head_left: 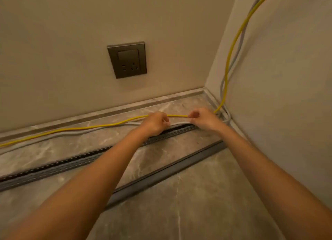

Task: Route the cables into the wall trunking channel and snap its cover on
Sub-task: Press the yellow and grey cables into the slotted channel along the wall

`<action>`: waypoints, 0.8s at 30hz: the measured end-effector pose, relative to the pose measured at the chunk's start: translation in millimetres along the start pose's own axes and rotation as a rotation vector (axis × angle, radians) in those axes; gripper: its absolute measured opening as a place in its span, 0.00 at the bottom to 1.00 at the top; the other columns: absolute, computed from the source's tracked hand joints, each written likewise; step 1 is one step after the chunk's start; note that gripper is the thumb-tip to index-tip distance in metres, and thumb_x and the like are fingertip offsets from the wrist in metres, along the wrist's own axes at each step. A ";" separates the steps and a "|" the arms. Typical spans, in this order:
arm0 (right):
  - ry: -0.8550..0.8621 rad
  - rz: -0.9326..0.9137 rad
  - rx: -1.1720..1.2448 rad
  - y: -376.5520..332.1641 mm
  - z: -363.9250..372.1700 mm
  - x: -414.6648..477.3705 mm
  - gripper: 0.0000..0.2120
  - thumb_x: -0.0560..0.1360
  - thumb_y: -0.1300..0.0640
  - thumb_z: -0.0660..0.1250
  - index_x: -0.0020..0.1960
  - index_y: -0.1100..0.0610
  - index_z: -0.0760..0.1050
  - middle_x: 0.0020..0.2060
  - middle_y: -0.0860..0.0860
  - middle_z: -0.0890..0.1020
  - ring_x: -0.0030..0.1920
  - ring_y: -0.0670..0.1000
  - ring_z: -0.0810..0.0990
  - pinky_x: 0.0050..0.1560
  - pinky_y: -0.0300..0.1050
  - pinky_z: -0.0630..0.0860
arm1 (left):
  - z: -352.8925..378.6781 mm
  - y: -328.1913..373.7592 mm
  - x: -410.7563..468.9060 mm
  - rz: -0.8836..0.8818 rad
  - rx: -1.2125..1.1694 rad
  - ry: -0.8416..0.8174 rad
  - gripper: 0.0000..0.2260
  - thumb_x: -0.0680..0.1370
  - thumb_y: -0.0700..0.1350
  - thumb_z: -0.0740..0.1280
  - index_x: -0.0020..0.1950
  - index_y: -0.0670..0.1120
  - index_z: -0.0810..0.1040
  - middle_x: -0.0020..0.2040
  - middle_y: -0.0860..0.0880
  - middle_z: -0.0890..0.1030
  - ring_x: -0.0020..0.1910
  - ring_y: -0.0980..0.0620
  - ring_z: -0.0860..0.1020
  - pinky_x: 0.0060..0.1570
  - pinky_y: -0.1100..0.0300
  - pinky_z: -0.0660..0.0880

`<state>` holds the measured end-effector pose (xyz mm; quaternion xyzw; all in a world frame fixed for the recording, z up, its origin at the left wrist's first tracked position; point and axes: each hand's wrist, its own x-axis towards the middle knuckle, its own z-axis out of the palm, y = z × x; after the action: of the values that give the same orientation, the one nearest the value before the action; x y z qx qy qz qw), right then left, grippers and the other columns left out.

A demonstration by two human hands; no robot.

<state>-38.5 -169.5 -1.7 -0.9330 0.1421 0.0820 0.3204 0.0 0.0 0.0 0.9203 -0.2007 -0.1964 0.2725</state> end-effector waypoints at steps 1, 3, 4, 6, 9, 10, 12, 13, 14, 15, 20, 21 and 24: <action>-0.016 -0.004 -0.040 2.7 -2.2 0.3 0.11 0.75 0.61 0.65 0.56 0.62 0.78 0.55 0.58 0.82 0.56 0.57 0.79 0.56 0.46 0.73 | 3.8 1.7 3.1 0.006 0.031 -0.041 0.12 0.79 0.43 0.63 0.59 0.39 0.78 0.60 0.39 0.79 0.59 0.41 0.76 0.58 0.52 0.73; -0.038 -0.020 -0.108 12.8 -9.6 2.6 0.11 0.74 0.62 0.67 0.56 0.62 0.78 0.54 0.59 0.82 0.56 0.58 0.79 0.52 0.45 0.73 | 13.2 4.0 12.6 0.028 0.128 -0.073 0.12 0.79 0.45 0.63 0.59 0.41 0.77 0.60 0.39 0.78 0.58 0.41 0.76 0.55 0.51 0.73; -0.059 -0.029 -0.131 17.5 -14.4 2.4 0.12 0.73 0.63 0.68 0.55 0.63 0.78 0.54 0.60 0.82 0.55 0.57 0.79 0.49 0.44 0.71 | 15.6 5.3 13.7 0.027 0.182 -0.079 0.12 0.79 0.46 0.64 0.58 0.41 0.78 0.59 0.39 0.78 0.57 0.40 0.76 0.54 0.51 0.73; -0.118 -0.051 -0.195 28.4 -23.0 4.1 0.14 0.69 0.63 0.71 0.55 0.62 0.78 0.53 0.61 0.82 0.51 0.55 0.78 0.47 0.42 0.70 | 19.5 5.1 20.3 0.022 0.231 -0.079 0.12 0.78 0.48 0.65 0.55 0.40 0.78 0.56 0.39 0.79 0.55 0.40 0.77 0.52 0.50 0.74; -0.104 -0.078 -0.349 43.1 -32.0 6.7 0.17 0.67 0.66 0.71 0.56 0.62 0.76 0.57 0.60 0.77 0.57 0.56 0.76 0.56 0.46 0.72 | 20.7 1.6 23.3 0.037 0.174 -0.005 0.12 0.76 0.49 0.68 0.48 0.39 0.78 0.50 0.38 0.80 0.52 0.40 0.78 0.47 0.50 0.73; -0.071 -0.079 -0.365 47.0 -33.9 7.8 0.15 0.68 0.67 0.69 0.55 0.61 0.76 0.57 0.60 0.77 0.58 0.57 0.75 0.58 0.47 0.72 | 21.4 0.7 23.1 0.039 0.146 0.029 0.12 0.75 0.50 0.68 0.45 0.40 0.77 0.46 0.39 0.79 0.51 0.40 0.77 0.43 0.51 0.71; 0.008 -0.064 -0.351 50.0 -37.7 8.1 0.08 0.70 0.67 0.67 0.49 0.61 0.77 0.54 0.60 0.79 0.57 0.59 0.77 0.55 0.48 0.73 | 23.3 0.1 20.6 0.055 0.104 0.092 0.12 0.75 0.50 0.69 0.41 0.43 0.72 0.42 0.44 0.74 0.49 0.41 0.77 0.40 0.55 0.67; 0.035 -0.063 -0.334 50.4 -39.9 7.8 0.04 0.71 0.66 0.68 0.45 0.60 0.77 0.50 0.60 0.80 0.54 0.59 0.78 0.51 0.48 0.73 | 24.0 -0.5 19.0 0.073 0.088 0.118 0.12 0.75 0.50 0.69 0.40 0.45 0.71 0.42 0.46 0.72 0.48 0.42 0.76 0.39 0.56 0.65; 0.058 -0.075 -0.311 50.8 -42.1 8.4 0.03 0.71 0.64 0.69 0.42 0.58 0.76 0.46 0.60 0.81 0.50 0.58 0.79 0.47 0.47 0.72 | 24.2 -0.8 16.9 0.100 0.076 0.140 0.11 0.75 0.50 0.69 0.41 0.45 0.70 0.42 0.47 0.71 0.48 0.42 0.75 0.40 0.57 0.65; 0.076 -0.090 -0.277 51.2 -44.8 9.0 0.04 0.71 0.63 0.70 0.40 0.57 0.76 0.42 0.58 0.80 0.46 0.56 0.79 0.42 0.43 0.71 | 24.3 -1.2 14.5 0.139 0.077 0.172 0.11 0.75 0.49 0.69 0.41 0.45 0.70 0.42 0.47 0.71 0.47 0.42 0.75 0.40 0.57 0.65; 0.068 -0.167 -0.020 61.2 -58.1 15.2 0.02 0.68 0.64 0.73 0.40 0.61 0.82 0.33 0.52 0.77 0.33 0.39 0.74 0.36 0.36 0.67 | 19.3 -0.2 0.8 0.304 0.175 0.242 0.10 0.78 0.47 0.64 0.52 0.41 0.74 0.49 0.41 0.78 0.47 0.40 0.76 0.40 0.52 0.70; 0.034 -0.167 0.015 65.7 -59.6 16.8 0.03 0.67 0.65 0.74 0.38 0.58 0.82 0.32 0.52 0.78 0.31 0.37 0.75 0.40 0.38 0.68 | 19.4 -1.3 -1.6 0.336 0.198 0.224 0.10 0.78 0.47 0.64 0.52 0.41 0.75 0.50 0.41 0.78 0.47 0.40 0.77 0.42 0.51 0.72; -0.037 -0.119 0.066 74.6 -57.8 15.8 0.09 0.66 0.68 0.74 0.37 0.54 0.81 0.37 0.55 0.80 0.41 0.47 0.78 0.47 0.45 0.71 | 22.5 -4.3 -7.5 0.399 0.320 0.142 0.09 0.79 0.45 0.62 0.51 0.40 0.76 0.50 0.40 0.80 0.49 0.39 0.78 0.45 0.49 0.74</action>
<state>-43.7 -265.1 -3.3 -0.9270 0.0833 0.0753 0.3578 -15.8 -2.6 -18.0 0.9054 -0.3869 -0.0394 0.1704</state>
